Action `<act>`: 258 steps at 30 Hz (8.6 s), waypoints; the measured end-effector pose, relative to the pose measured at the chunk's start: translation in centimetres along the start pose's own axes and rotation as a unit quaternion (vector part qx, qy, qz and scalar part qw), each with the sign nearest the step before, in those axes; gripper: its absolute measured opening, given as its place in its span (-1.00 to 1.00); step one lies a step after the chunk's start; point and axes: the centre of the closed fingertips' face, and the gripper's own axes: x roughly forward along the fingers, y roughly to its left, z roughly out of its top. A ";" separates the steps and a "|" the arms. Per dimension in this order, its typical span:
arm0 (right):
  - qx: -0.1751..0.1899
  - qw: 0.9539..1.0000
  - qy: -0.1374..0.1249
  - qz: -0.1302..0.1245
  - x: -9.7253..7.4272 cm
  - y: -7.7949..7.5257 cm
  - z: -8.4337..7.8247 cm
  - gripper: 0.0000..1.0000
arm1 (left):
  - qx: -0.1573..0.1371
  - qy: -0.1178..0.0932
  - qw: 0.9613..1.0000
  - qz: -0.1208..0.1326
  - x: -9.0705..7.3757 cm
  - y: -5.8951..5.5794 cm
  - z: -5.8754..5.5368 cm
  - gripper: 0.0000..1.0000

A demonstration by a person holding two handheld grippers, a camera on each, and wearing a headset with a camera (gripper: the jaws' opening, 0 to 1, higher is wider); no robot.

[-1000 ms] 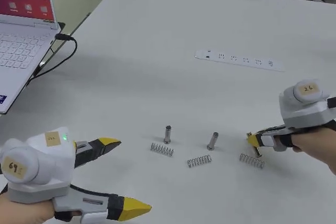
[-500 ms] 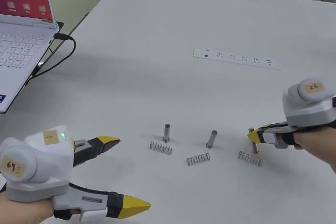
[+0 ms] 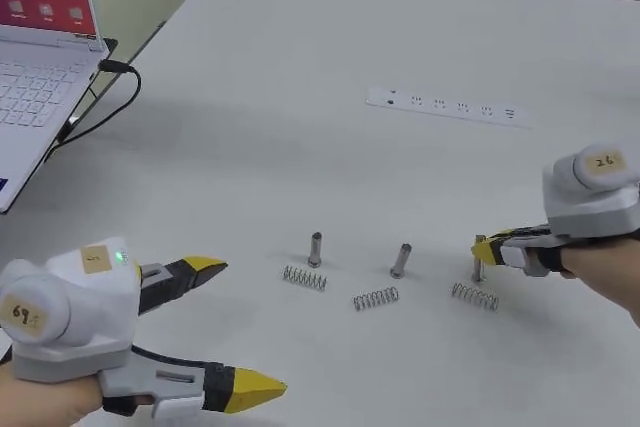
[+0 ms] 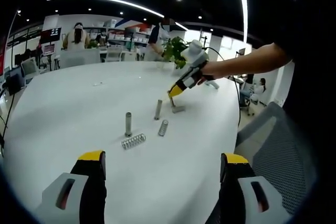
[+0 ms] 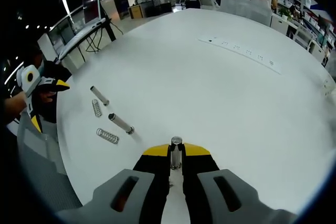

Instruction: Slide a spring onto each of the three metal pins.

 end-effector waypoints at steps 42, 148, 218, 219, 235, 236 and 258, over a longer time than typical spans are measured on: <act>-0.051 0.998 -0.013 -0.018 -1.2 0.8 -1.2 -0.88 | -0.002 -0.010 1.000 0.004 0.1 0.1 0.3 0.75; -0.133 0.991 0.021 0.025 -1.5 2.8 -5.0 -0.33 | -0.006 -0.005 1.000 0.008 -0.5 -0.3 0.3 0.76; -0.133 0.989 0.039 0.047 -2.4 4.8 -6.0 -0.83 | 0.012 -0.013 1.000 -0.005 0.2 -0.7 1.6 0.79; -0.134 0.989 0.038 0.048 -2.5 4.8 -5.9 -0.83 | 0.015 -0.016 1.000 -0.005 0.3 -0.4 2.0 0.79; -0.177 0.983 0.015 0.042 -4.5 6.3 -5.1 -0.83 | 0.030 -0.052 0.998 -0.036 2.4 -1.8 4.1 0.74; -0.179 0.983 0.014 0.044 -4.6 6.5 -5.2 -0.83 | 0.025 -0.055 0.997 -0.040 2.5 -1.9 4.1 0.72; -0.274 0.957 -0.010 0.095 -5.6 12.3 -3.9 -0.84 | 0.017 -0.057 0.990 -0.128 7.5 -5.4 5.6 0.18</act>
